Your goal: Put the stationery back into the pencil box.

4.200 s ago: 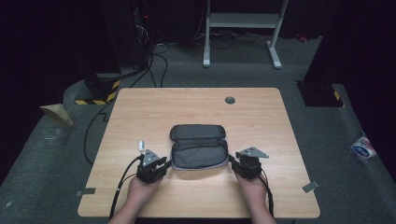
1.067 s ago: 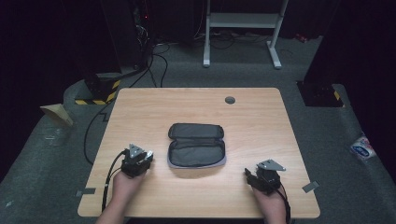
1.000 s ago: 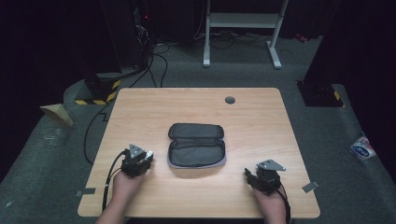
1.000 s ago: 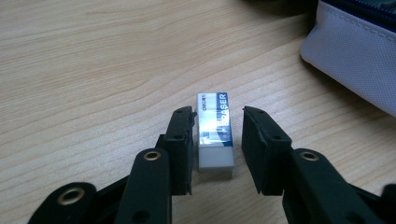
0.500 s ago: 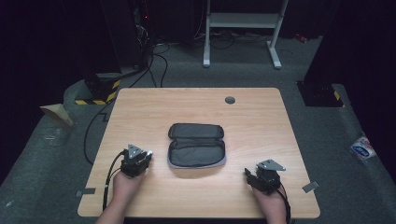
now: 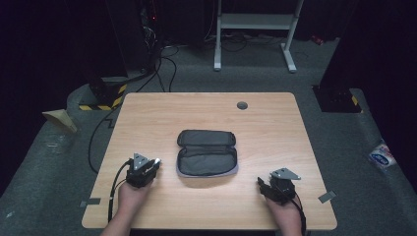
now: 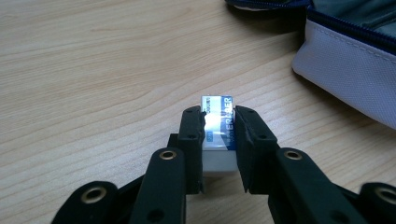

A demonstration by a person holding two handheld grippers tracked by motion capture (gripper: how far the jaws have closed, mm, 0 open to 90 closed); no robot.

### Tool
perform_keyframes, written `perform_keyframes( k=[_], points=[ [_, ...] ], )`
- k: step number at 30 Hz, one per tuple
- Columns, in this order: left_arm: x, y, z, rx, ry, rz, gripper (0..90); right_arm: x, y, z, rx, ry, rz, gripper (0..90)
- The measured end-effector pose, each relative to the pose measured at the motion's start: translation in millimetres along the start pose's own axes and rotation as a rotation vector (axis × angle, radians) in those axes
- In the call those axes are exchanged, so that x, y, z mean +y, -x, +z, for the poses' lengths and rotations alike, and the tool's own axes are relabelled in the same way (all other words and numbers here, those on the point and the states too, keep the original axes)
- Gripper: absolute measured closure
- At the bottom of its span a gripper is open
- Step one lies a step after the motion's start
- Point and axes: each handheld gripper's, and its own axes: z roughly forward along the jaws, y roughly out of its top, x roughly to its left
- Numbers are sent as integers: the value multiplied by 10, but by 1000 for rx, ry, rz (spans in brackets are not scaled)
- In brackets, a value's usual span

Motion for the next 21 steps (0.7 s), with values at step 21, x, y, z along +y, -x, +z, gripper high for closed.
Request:
perform_keyframes(
  k=[21],
  points=[
    [93,33,-217,19,102,-14,730,7,4,5,7,-2,-3,415]
  ],
)
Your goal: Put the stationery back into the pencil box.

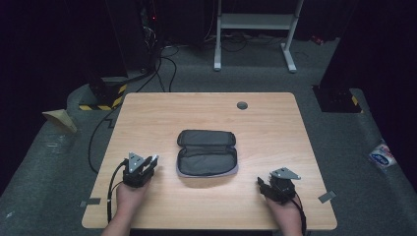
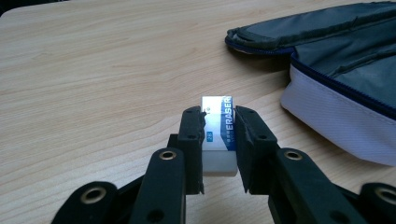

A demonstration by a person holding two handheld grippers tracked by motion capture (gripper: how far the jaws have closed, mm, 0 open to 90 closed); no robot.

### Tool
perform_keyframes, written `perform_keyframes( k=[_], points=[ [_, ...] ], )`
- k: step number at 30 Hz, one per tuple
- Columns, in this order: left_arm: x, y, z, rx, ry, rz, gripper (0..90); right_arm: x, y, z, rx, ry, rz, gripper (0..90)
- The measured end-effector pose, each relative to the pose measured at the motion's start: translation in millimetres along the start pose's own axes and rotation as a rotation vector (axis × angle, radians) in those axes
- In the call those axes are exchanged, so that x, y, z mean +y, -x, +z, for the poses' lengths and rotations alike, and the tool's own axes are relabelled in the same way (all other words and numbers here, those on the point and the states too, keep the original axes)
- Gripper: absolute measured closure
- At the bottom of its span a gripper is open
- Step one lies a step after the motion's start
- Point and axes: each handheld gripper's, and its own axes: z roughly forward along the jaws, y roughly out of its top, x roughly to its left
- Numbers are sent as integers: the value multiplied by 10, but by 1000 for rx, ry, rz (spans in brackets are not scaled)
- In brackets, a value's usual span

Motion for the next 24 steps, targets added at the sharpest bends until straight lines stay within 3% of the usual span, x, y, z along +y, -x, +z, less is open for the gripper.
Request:
perform_keyframes(
  k=[11,24],
  points=[
    [84,74,-68,-21,52,6,730,-7,-1,-7,3,1,-6,415],
    [140,225,-109,-51,66,40,730,-5,0,-5,7,0,-8,414]
  ],
)
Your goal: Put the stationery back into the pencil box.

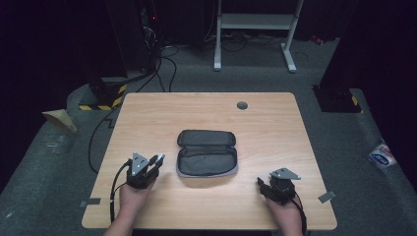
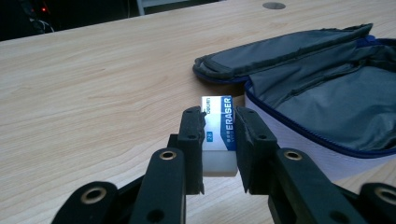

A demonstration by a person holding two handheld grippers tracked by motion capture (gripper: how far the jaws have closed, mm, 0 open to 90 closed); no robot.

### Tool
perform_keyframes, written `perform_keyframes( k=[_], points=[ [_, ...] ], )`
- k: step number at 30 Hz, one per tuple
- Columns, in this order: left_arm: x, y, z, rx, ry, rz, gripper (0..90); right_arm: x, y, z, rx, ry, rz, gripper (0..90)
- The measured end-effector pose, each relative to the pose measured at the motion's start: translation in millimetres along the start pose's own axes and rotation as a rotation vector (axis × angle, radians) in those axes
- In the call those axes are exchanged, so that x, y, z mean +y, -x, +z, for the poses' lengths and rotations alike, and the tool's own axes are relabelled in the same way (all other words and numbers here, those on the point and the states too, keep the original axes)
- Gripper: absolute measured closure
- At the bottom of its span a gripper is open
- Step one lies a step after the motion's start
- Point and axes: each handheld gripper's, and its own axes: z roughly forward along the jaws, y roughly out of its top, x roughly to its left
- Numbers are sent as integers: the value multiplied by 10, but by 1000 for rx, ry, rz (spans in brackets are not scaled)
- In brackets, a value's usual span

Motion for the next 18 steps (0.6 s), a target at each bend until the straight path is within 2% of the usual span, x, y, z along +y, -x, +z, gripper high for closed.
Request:
perform_keyframes(
  k=[4,8,18],
  points=[
    [32,44,-19,-21,4,-4,731,1,0,1,0,0,0,414],
    [92,112,-40,-38,20,11,731,3,0,3,0,0,0,414],
    [164,254,35,-74,0,29,731,3,0,3,0,0,0,414]
  ],
)
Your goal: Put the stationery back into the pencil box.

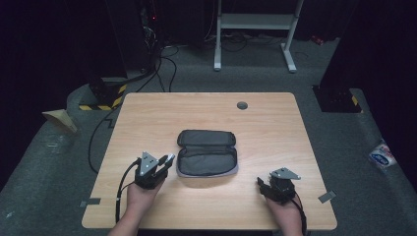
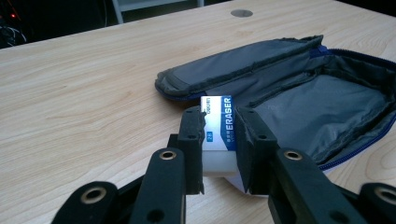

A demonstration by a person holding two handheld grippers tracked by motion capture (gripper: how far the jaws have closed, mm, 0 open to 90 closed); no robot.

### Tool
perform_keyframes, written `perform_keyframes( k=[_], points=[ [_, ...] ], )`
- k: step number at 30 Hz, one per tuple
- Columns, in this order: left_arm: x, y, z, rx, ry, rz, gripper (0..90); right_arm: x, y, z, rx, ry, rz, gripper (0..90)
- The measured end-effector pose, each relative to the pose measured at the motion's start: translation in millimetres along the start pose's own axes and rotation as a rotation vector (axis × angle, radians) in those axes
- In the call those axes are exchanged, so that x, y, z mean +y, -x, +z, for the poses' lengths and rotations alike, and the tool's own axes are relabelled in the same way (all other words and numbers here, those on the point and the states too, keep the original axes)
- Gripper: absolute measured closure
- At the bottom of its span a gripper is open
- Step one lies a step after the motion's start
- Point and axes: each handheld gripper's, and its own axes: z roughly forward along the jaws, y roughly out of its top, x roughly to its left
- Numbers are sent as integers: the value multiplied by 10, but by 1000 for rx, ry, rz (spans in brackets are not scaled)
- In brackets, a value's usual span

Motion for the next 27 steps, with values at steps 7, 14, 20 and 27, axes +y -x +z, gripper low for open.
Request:
perform_keyframes(
  k=[7,14,20,27],
  points=[
    [88,66,55,-15,-4,-1,731,1,1,0,1,0,0,414],
    [140,144,117,-40,-1,-20,731,10,2,11,5,1,-7,414],
    [169,185,189,-59,-11,-32,730,11,2,12,8,0,-5,414],
    [228,243,248,-81,-19,-34,731,10,2,12,7,1,-5,414]
  ],
)
